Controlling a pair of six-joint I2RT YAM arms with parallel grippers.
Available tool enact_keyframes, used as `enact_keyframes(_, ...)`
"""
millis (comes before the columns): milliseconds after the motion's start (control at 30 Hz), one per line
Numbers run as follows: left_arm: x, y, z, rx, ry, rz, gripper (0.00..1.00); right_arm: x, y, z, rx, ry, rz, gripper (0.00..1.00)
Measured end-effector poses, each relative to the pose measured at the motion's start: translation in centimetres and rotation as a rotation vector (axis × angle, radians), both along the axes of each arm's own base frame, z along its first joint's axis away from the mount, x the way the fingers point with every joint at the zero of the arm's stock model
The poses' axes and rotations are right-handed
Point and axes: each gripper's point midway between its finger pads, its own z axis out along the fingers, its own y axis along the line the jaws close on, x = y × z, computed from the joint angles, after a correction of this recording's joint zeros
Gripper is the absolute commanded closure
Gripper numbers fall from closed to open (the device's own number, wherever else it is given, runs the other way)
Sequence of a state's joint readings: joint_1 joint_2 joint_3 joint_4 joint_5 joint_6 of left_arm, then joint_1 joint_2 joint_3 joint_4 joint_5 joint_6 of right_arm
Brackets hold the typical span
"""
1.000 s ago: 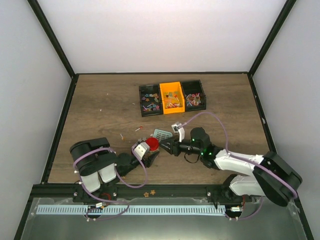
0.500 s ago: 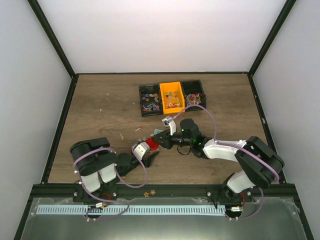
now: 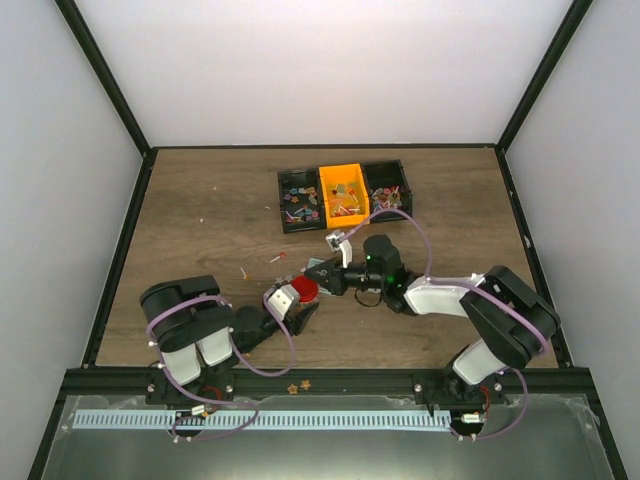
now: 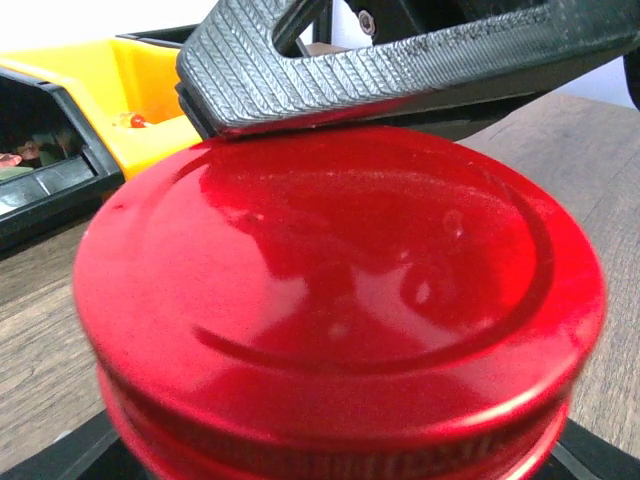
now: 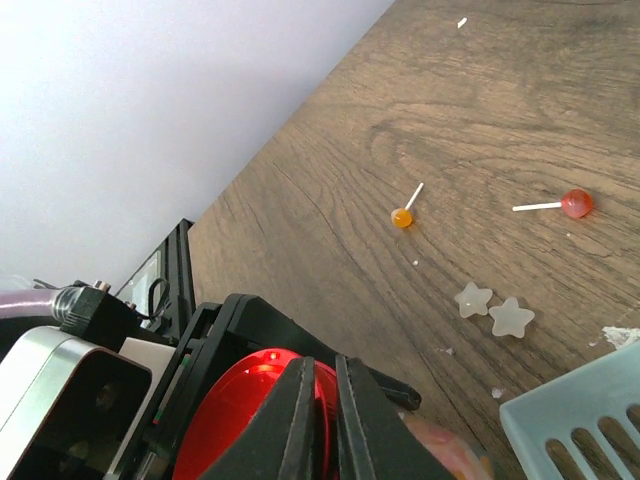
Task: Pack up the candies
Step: Screw the bottle lid onto the packing bottle.
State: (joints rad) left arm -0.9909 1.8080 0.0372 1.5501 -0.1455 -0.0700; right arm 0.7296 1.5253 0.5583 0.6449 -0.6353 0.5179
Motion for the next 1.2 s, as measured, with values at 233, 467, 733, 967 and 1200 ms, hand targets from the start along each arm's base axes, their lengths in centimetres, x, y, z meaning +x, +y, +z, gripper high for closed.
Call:
enact_keyframes(233,-0.1,-0.1,0.0,0.008,-0.006,-0.010,0.32,-0.1,-0.3,-0.1,0.034,-0.012,-0.005,0.99)
enact_keyframes(467,-0.4,-0.3,-0.1,0.008,-0.006,-0.029,0.32,-0.6,-0.7,-0.1,0.064,-0.012,-0.011,0.99)
enact_keyframes(733,-0.8,-0.7,-0.1,0.008,-0.004,-0.061,0.32,-1.3,-1.5,-0.1,0.090,-0.006,-0.026,0.99)
enact_keyframes(967,-0.8,-0.6,-0.2,0.009,-0.002,-0.061,0.33,-1.7,-2.1,-0.3,0.100,-0.004,-0.051,0.99)
enact_keyframes(1200,-0.8,-0.6,-0.2,0.008,0.000,-0.062,0.33,-2.4,-2.7,-0.3,0.119,-0.004,-0.081,0.99)
